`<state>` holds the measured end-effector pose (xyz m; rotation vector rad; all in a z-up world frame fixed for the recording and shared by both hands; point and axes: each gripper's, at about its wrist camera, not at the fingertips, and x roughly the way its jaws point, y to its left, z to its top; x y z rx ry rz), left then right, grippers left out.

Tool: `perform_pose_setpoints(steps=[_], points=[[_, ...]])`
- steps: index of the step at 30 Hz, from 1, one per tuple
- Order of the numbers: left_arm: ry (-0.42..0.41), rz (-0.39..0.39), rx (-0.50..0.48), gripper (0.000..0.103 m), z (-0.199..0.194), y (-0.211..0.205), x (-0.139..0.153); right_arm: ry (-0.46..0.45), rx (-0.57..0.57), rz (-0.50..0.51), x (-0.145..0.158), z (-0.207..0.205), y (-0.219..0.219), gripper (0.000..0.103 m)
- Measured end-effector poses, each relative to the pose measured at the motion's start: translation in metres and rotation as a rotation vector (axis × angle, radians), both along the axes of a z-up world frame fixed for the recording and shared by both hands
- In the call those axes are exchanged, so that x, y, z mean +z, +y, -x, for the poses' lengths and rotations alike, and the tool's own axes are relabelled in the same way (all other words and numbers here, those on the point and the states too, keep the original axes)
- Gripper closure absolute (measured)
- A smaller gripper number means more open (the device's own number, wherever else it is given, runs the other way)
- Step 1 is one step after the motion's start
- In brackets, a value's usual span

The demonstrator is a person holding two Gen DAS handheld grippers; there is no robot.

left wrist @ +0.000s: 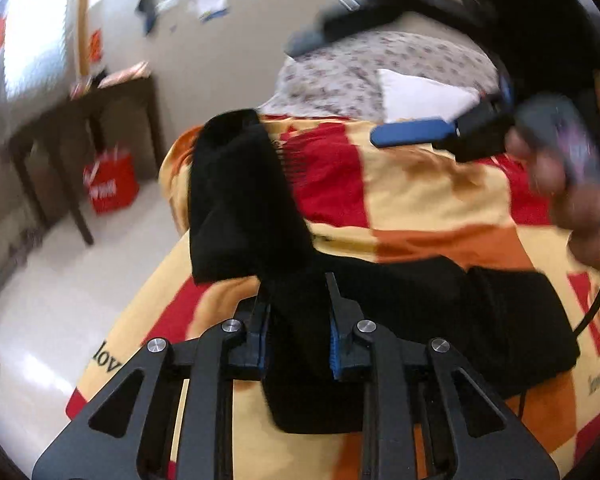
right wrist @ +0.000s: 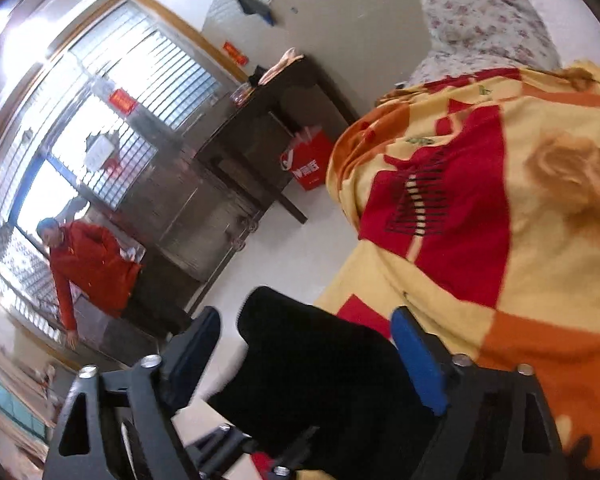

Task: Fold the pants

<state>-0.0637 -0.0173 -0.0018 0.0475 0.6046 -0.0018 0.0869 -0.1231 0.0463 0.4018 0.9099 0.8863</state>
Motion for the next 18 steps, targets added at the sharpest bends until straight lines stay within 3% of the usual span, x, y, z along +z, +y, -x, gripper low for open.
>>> perform_pose_setpoints(steps=[4,8,10,12,13,16,18], points=[[-0.02,-0.124,-0.038,0.082,0.005,-0.035,-0.012,0.067,0.015,0.002,-0.007,0.013,-0.009,0.014],[-0.036,-0.209,-0.058,0.082,0.017,-0.053,-0.02,0.117,0.048,0.097,-0.038,0.016,0.005,0.016],[-0.037,-0.224,-0.067,0.082,0.022,-0.055,-0.021,0.126,0.083,0.125,-0.057,0.016,0.014,0.059],[-0.028,-0.219,-0.087,0.082,0.027,-0.053,-0.019,0.12,0.086,0.119,-0.068,0.018,0.008,0.073],[-0.03,-0.214,-0.102,0.082,0.029,-0.053,-0.017,0.112,0.075,0.105,-0.068,0.019,0.0,0.078],[-0.066,-0.192,-0.176,0.082,0.037,-0.063,-0.002,0.015,0.048,0.1,-0.046,0.038,-0.03,0.079],[-0.058,-0.135,-0.255,0.082,0.038,-0.074,0.009,-0.027,0.011,0.115,-0.033,0.05,-0.052,0.08]])
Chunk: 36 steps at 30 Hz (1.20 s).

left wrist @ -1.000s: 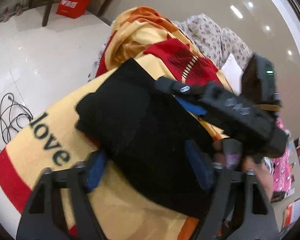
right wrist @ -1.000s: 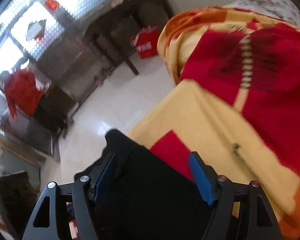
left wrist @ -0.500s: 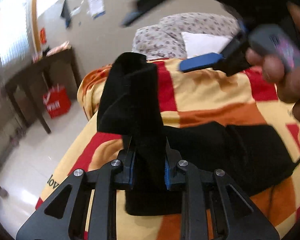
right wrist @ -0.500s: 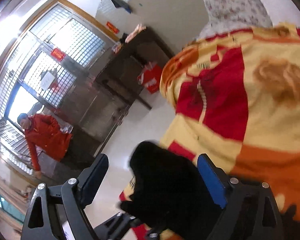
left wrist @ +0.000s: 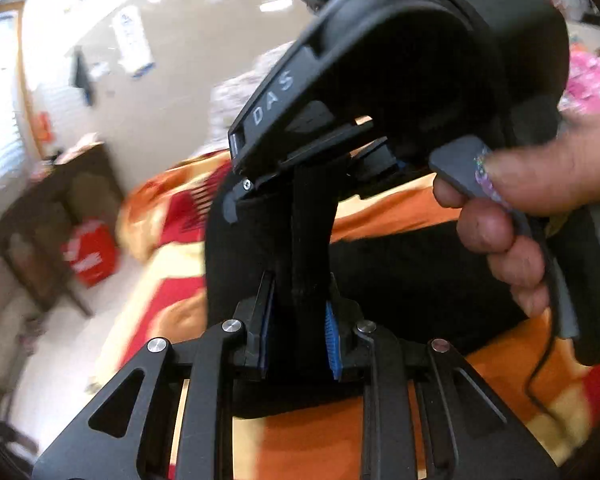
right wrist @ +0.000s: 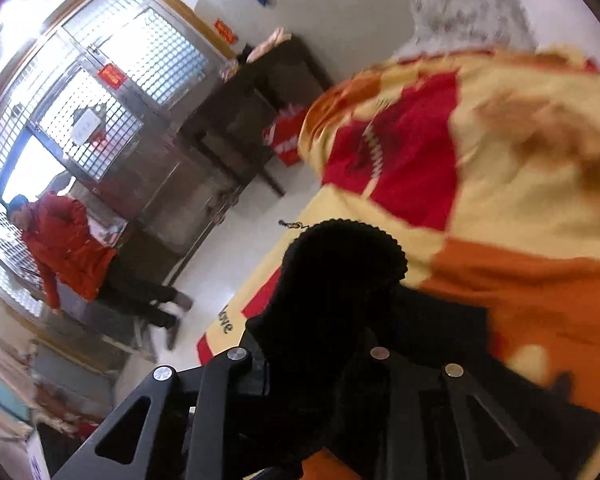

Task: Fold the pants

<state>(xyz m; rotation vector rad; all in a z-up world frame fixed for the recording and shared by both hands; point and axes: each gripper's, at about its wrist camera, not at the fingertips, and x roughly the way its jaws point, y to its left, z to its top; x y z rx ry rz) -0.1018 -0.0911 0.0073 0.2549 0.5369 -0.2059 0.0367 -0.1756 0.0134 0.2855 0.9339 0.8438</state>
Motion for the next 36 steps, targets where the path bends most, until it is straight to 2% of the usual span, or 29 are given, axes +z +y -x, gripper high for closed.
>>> perform_pose_setpoints(steps=[2,4,7,8,10,11,12,16,17,20,23,24,25,27,29,30,32,36], points=[[0.043,0.069,-0.097,0.082,0.003,-0.011,0.009,-0.046,-0.06,0.025,0.011,0.018,-0.033,0.08],[0.103,0.124,-0.204,0.082,0.006,-0.018,0.015,-0.054,-0.122,0.056,0.012,0.033,-0.066,0.081],[0.238,0.204,-0.333,0.081,0.006,-0.013,0.016,-0.002,-0.233,0.093,-0.013,0.044,-0.112,0.081],[0.261,0.22,-0.337,0.081,0.005,-0.006,0.016,0.018,-0.265,0.112,-0.024,0.043,-0.121,0.08],[0.263,0.188,-0.284,0.081,-0.001,0.009,0.015,0.045,-0.311,0.154,-0.044,0.041,-0.13,0.075],[0.258,0.164,-0.249,0.081,-0.004,0.016,0.017,0.067,-0.337,0.166,-0.051,0.038,-0.135,0.062],[0.251,0.154,-0.216,0.081,-0.01,0.026,0.018,0.07,-0.377,0.193,-0.053,0.04,-0.141,0.056],[0.251,0.129,-0.089,0.081,-0.036,0.047,0.023,-0.02,-0.473,0.231,-0.025,0.06,-0.162,0.056],[0.253,0.13,-0.08,0.081,-0.036,0.045,0.016,-0.047,-0.477,0.222,-0.016,0.061,-0.16,0.056],[0.295,0.143,-0.071,0.081,-0.055,0.036,0.008,-0.116,-0.404,0.182,0.005,0.07,-0.137,0.056],[0.342,0.133,-0.06,0.08,-0.073,0.019,-0.009,-0.113,-0.311,0.236,-0.004,0.069,-0.109,0.056],[0.346,0.123,-0.046,0.074,-0.079,0.015,-0.014,-0.102,-0.302,0.275,-0.013,0.066,-0.101,0.056],[0.349,0.105,-0.028,0.071,-0.087,0.01,-0.02,-0.09,-0.31,0.354,-0.027,0.057,-0.092,0.056],[0.354,0.092,-0.019,0.067,-0.1,0.002,-0.026,-0.083,-0.327,0.444,-0.053,0.038,-0.084,0.056],[0.335,0.083,0.008,0.065,-0.107,-0.003,-0.028,-0.129,-0.357,0.444,-0.059,0.025,-0.085,0.056],[0.334,0.082,0.015,0.065,-0.109,-0.004,-0.029,-0.115,-0.355,0.449,-0.062,0.019,-0.086,0.056],[0.335,0.08,0.019,0.065,-0.109,-0.005,-0.028,-0.115,-0.345,0.454,-0.051,0.021,-0.087,0.056],[0.345,0.112,0.024,0.065,-0.104,0.001,-0.029,-0.139,-0.342,0.456,-0.028,0.05,-0.093,0.055]])
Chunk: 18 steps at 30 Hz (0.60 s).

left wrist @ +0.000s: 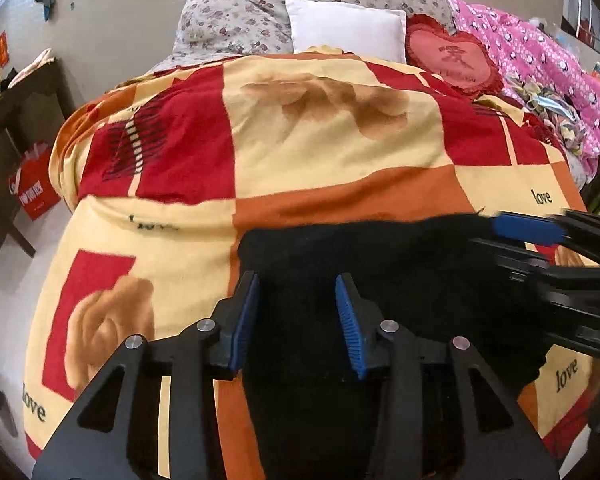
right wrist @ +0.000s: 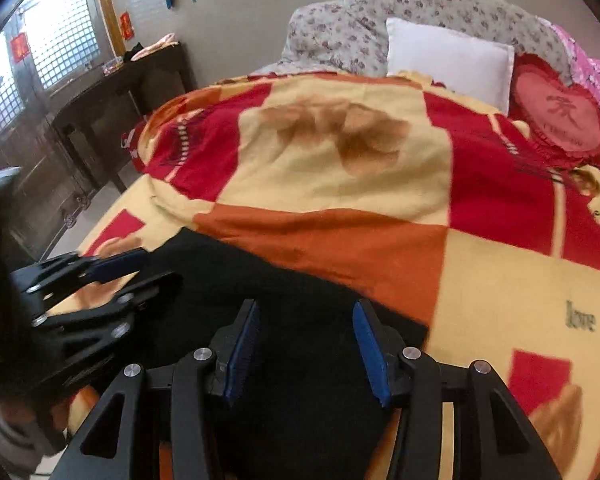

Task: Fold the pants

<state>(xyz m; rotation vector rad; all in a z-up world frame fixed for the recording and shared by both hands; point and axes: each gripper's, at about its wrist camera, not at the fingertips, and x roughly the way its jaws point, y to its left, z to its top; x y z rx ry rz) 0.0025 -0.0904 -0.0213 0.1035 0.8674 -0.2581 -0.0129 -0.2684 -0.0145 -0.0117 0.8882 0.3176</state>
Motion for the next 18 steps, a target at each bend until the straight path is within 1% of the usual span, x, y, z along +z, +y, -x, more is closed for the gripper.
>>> perform_pose_setpoints(steps=[1,2,4,5,6,7,9,10,11,13,14,16,18], points=[[0.002,0.008,0.004,0.064,0.002,0.002,0.0,-0.009,0.009,0.011,0.002,0.01,0.0,0.054],[-0.001,0.009,0.005,0.063,0.004,0.002,-0.001,-0.002,0.003,0.034,-0.003,0.02,0.001,0.054],[-0.013,0.002,0.004,0.06,0.008,0.002,-0.003,0.052,-0.026,0.075,-0.022,0.038,-0.001,0.052],[-0.013,0.005,0.007,0.056,0.01,0.003,-0.004,0.05,-0.037,0.058,-0.031,0.049,-0.005,0.05],[-0.015,0.006,0.014,0.055,0.011,0.004,-0.005,0.035,-0.062,0.012,-0.034,0.058,-0.012,0.044],[-0.015,0.011,0.019,0.055,0.012,0.004,-0.006,0.049,-0.096,-0.066,-0.038,0.063,-0.023,0.041],[-0.011,0.025,0.032,0.055,0.014,0.006,-0.006,0.083,-0.132,-0.18,-0.042,0.063,-0.037,0.041],[-0.001,0.03,0.04,0.055,0.015,0.007,-0.005,0.087,-0.137,-0.19,-0.04,0.063,-0.038,0.041],[0.007,0.034,0.045,0.055,0.016,0.009,-0.004,0.068,-0.137,-0.173,-0.033,0.066,-0.037,0.041],[0.022,0.043,0.052,0.055,0.019,0.012,-0.001,-0.014,-0.124,-0.091,-0.013,0.073,-0.028,0.041],[0.027,0.048,0.059,0.055,0.021,0.014,0.0,-0.036,-0.117,-0.074,-0.007,0.075,-0.024,0.041],[0.03,0.053,0.069,0.055,0.025,0.018,0.003,-0.054,-0.099,-0.08,0.001,0.075,-0.017,0.041],[0.027,0.048,0.076,0.055,0.028,0.019,0.004,-0.057,-0.087,-0.089,0.002,0.072,-0.013,0.041]])
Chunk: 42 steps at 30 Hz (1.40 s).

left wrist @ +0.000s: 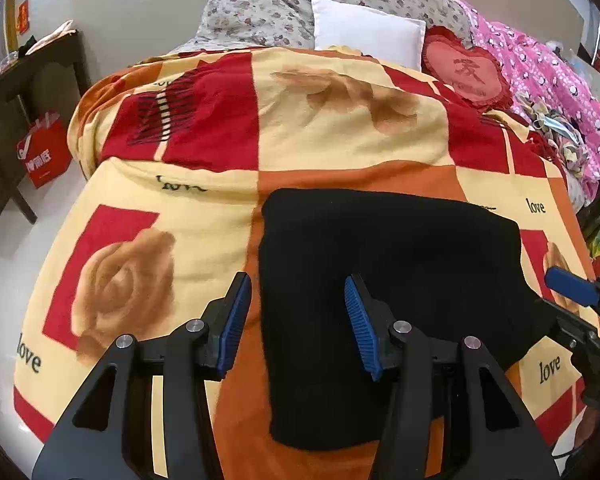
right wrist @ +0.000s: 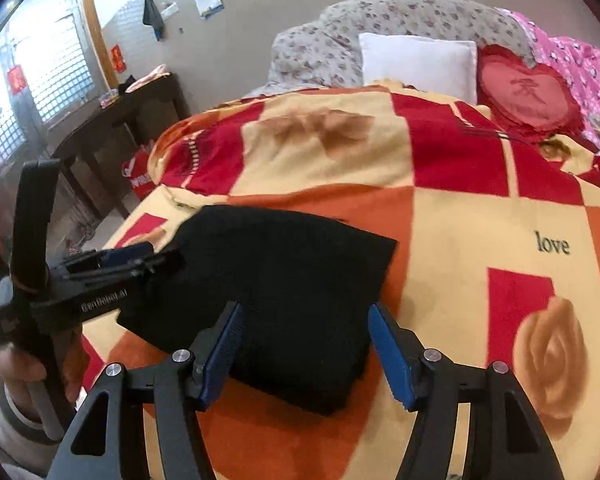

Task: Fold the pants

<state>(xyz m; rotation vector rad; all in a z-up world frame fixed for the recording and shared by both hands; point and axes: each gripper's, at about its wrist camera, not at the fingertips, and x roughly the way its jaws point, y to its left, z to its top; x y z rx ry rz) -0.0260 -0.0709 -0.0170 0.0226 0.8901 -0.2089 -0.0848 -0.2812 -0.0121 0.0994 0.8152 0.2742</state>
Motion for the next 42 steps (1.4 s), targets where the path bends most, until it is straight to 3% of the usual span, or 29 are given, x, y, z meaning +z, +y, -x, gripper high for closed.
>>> perform_pose_setpoints(steps=[4,8,10,18,21,23,27,31,32,34,37,39,42], points=[[-0.003,-0.002,0.001,0.055,0.006,0.002,0.003,0.015,0.02,0.004,-0.007,-0.009,0.009,0.041],[0.008,0.008,-0.002,0.055,0.005,0.002,0.001,0.053,-0.021,0.078,-0.029,-0.021,0.013,0.04],[0.017,0.015,-0.005,0.055,0.005,0.001,-0.002,0.051,-0.033,0.082,-0.035,-0.022,0.009,0.034],[0.057,0.074,-0.027,0.054,0.002,0.009,-0.002,0.094,-0.023,-0.085,-0.04,-0.023,-0.016,0.032],[0.08,0.133,-0.03,0.039,0.002,0.022,-0.002,0.108,-0.018,-0.199,-0.045,-0.024,-0.028,0.031],[0.093,0.19,-0.032,0.038,0.001,0.032,-0.003,0.116,-0.011,-0.258,-0.05,-0.026,-0.034,0.029],[0.139,0.232,-0.055,0.031,-0.006,0.031,-0.014,0.127,0.029,-0.298,-0.059,-0.034,-0.031,0.021],[0.179,0.294,-0.065,0.025,-0.015,0.025,-0.029,0.098,0.056,-0.258,-0.058,-0.039,-0.021,0.019],[0.187,0.307,-0.062,0.025,-0.017,0.024,-0.031,0.089,0.052,-0.259,-0.058,-0.039,-0.02,0.02],[0.198,0.325,-0.077,0.025,-0.018,0.019,-0.031,0.074,0.037,-0.254,-0.059,-0.04,-0.019,0.034],[0.173,0.267,-0.089,0.029,-0.015,0.01,-0.023,0.055,0.039,-0.275,-0.05,-0.038,-0.025,0.05],[0.157,0.248,-0.097,0.037,-0.015,0.008,-0.016,0.043,0.044,-0.276,-0.043,-0.037,-0.028,0.053],[0.111,0.224,-0.12,0.039,-0.018,0.002,0.0,0.018,0.056,-0.244,-0.029,-0.043,-0.024,0.055]])
